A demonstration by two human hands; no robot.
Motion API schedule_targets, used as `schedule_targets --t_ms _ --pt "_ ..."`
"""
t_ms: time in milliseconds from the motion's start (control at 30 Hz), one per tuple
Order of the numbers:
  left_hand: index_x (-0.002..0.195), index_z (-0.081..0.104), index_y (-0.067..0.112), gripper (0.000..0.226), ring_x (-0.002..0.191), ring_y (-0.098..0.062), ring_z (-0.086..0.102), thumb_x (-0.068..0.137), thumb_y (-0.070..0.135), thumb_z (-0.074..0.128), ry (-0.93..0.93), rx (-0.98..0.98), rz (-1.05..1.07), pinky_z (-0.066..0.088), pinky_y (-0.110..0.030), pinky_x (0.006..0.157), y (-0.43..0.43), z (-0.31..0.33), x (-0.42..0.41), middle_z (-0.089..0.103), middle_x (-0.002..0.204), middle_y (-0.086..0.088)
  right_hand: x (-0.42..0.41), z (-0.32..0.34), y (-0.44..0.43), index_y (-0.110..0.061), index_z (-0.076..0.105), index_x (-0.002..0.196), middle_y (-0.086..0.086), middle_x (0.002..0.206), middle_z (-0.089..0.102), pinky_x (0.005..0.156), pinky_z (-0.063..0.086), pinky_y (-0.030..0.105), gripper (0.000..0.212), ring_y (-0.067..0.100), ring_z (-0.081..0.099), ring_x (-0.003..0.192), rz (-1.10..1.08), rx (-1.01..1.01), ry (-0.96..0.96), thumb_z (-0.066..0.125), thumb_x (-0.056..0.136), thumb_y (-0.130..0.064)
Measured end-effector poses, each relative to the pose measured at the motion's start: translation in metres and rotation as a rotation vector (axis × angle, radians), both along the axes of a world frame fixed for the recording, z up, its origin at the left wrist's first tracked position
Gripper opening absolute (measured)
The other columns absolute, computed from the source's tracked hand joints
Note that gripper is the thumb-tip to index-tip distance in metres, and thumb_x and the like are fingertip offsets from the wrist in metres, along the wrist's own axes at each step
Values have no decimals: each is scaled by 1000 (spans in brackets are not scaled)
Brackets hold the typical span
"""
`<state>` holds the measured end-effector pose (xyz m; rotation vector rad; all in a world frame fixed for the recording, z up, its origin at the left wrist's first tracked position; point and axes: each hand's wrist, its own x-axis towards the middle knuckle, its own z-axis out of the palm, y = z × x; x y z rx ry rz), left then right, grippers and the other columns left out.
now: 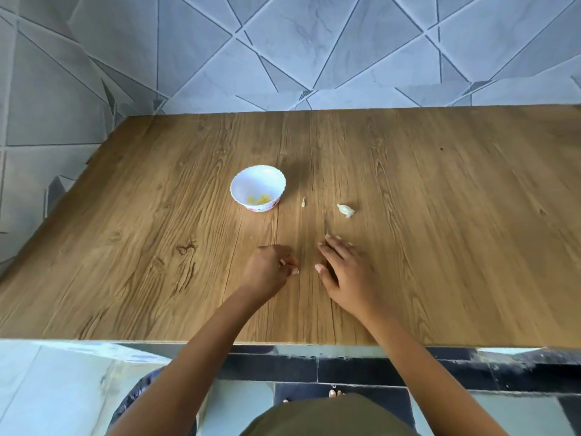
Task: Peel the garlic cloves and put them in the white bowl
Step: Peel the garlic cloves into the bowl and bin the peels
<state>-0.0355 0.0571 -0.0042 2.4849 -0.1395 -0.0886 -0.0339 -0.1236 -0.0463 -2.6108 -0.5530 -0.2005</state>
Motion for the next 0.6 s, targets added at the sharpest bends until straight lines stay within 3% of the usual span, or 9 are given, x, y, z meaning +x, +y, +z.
schedule_targets --t_ms 67,133,200,300,367,433,533,600 --pt "83 73 6 4 76 -12 62 79 6 72 38 -96 40 52 -26 75 3 -2 -1 71 82 0 1 -1 -2 -11 52 132 7 143 44 112 24 36 40 24 33 137 13 56 23 52 95 -28" --pt "86 73 7 6 78 -16 67 80 5 71 155 -391 176 55 -24 73 7 -3 -3 72 83 -3 3 1 -2 -12 57 127 3 136 52 109 32 32 36 19 41 131 51 190 82 56 93 -25" --pt "90 72 7 9 80 -15 69 84 4 67 250 -680 294 55 -20 70 7 -4 -6 73 84 -6 5 5 -1 -14 62 120 -2 120 62 98 41 23 31 8 53 115 74 362 174 59 91 -24" --pt "96 69 1 11 75 -13 70 86 1 64 281 -877 350 54 -17 66 0 -3 -6 73 81 -9 8 13 6 -18 68 108 -10 92 67 73 40 8 21 -7 57 82 73 562 326 63 89 -23" --pt "93 69 0 9 70 -11 68 86 1 63 256 -913 361 54 -17 64 -5 -1 -4 73 76 -7 13 19 12 -18 70 98 -5 87 69 70 44 12 12 -1 59 78 55 659 400 65 88 -21" --pt "89 70 2 7 68 -10 67 86 3 64 222 -898 363 55 -17 64 -9 1 -3 72 73 -5 17 24 16 -15 70 92 -3 84 69 75 50 25 7 8 63 78 38 719 459 66 87 -18" --pt "86 69 3 5 68 -12 65 87 4 64 179 -871 362 55 -21 65 -14 2 -3 70 72 -6 21 28 18 -9 69 89 7 78 69 72 52 33 7 13 62 70 16 707 478 65 87 -14" --pt "83 68 1 8 63 -19 63 87 7 65 88 -701 352 53 -28 64 -16 2 -3 68 69 -9 23 28 19 -7 68 85 5 76 68 72 52 32 7 12 62 70 4 693 470 64 88 -13"
